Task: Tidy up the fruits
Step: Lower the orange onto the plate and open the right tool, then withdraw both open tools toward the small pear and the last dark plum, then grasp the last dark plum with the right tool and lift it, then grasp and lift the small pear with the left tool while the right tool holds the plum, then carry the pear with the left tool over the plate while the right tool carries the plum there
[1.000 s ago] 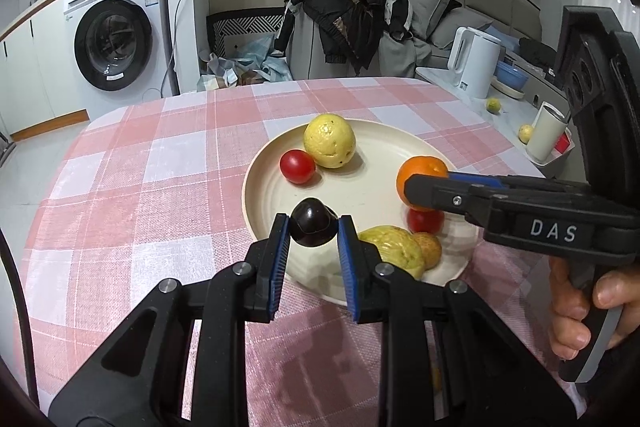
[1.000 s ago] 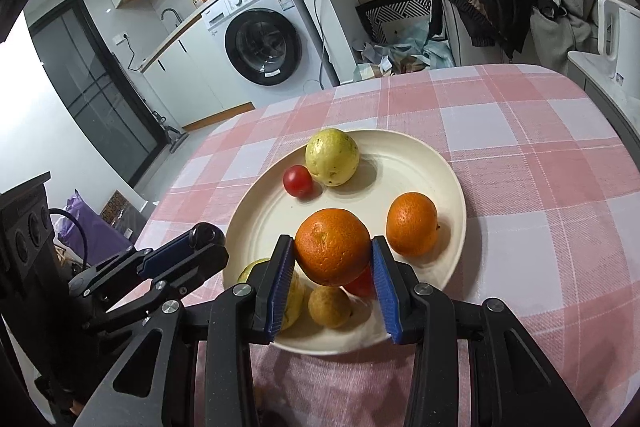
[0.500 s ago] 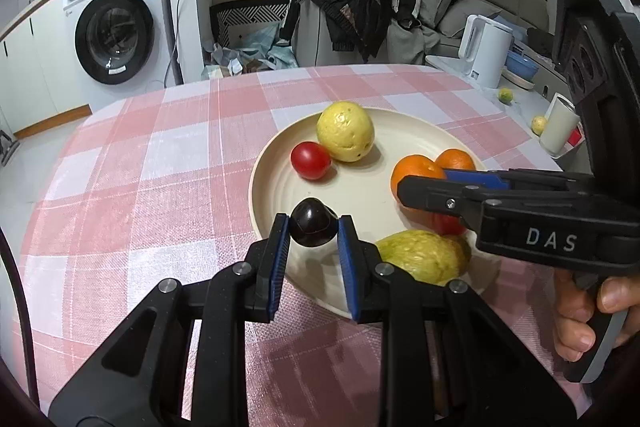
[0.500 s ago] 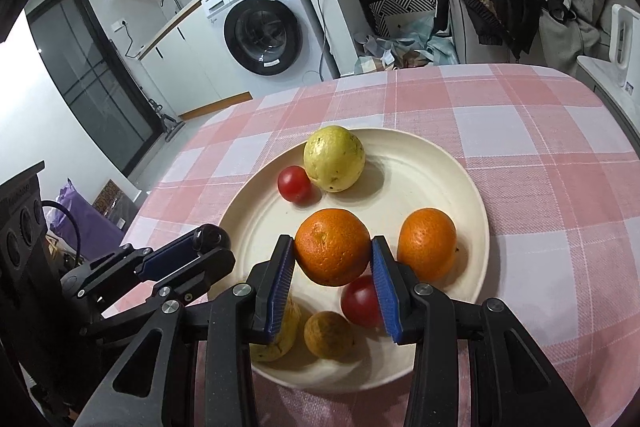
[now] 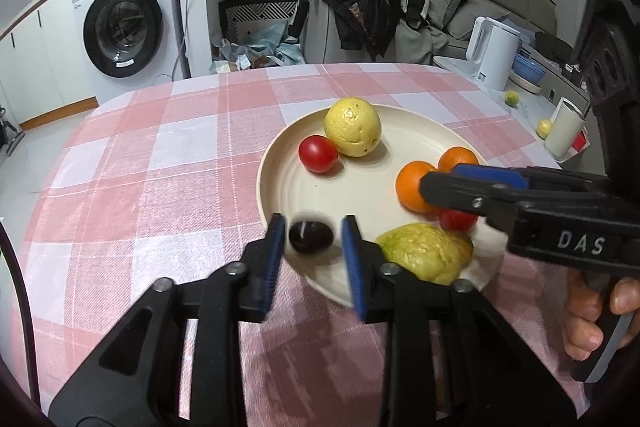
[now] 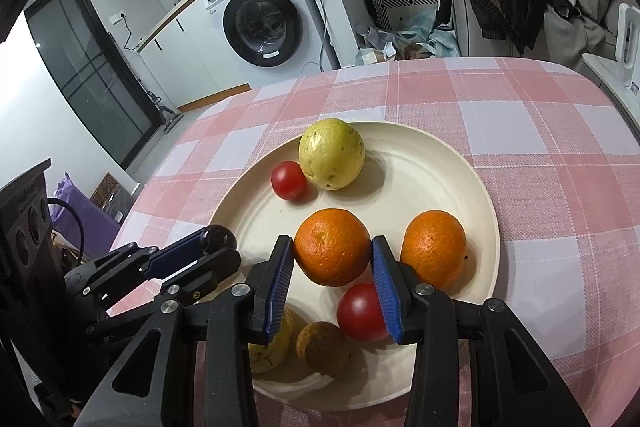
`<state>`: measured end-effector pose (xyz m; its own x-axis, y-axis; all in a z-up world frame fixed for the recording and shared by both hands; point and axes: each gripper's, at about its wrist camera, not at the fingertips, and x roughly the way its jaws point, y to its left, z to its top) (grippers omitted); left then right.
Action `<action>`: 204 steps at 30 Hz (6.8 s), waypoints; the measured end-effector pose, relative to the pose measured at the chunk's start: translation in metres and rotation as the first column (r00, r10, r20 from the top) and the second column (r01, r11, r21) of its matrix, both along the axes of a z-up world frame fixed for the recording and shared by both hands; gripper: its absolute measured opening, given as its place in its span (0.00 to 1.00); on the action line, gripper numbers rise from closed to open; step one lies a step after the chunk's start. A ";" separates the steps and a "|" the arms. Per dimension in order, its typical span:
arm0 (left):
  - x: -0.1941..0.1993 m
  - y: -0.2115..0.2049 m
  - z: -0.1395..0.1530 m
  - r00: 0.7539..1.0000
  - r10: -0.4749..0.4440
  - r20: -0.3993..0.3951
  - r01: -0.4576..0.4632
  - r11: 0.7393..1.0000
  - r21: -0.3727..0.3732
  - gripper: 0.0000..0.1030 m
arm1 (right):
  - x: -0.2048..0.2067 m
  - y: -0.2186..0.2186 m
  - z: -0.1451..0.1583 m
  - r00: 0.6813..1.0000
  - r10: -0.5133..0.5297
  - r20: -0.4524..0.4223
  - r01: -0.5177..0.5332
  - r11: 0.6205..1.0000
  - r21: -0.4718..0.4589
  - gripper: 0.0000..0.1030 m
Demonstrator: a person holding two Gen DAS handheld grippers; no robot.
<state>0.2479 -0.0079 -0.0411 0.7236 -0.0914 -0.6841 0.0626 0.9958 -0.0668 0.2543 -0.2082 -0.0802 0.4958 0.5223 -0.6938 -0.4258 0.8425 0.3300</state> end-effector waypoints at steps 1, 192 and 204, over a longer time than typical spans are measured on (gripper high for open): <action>-0.004 0.000 0.002 1.000 0.004 0.007 -0.005 1.000 0.004 0.47 | -0.001 -0.001 0.001 1.000 0.000 0.005 0.000 1.000 -0.001 0.41; -0.090 -0.014 0.026 0.996 -0.076 0.036 0.079 0.994 -0.075 0.25 | -0.116 -0.054 0.020 0.974 0.132 0.182 -0.117 0.989 -0.089 0.23; -0.063 -0.013 0.028 0.998 -0.052 0.047 0.055 0.997 -0.051 0.25 | -0.101 -0.063 0.022 0.981 0.066 0.183 -0.060 0.998 -0.037 0.23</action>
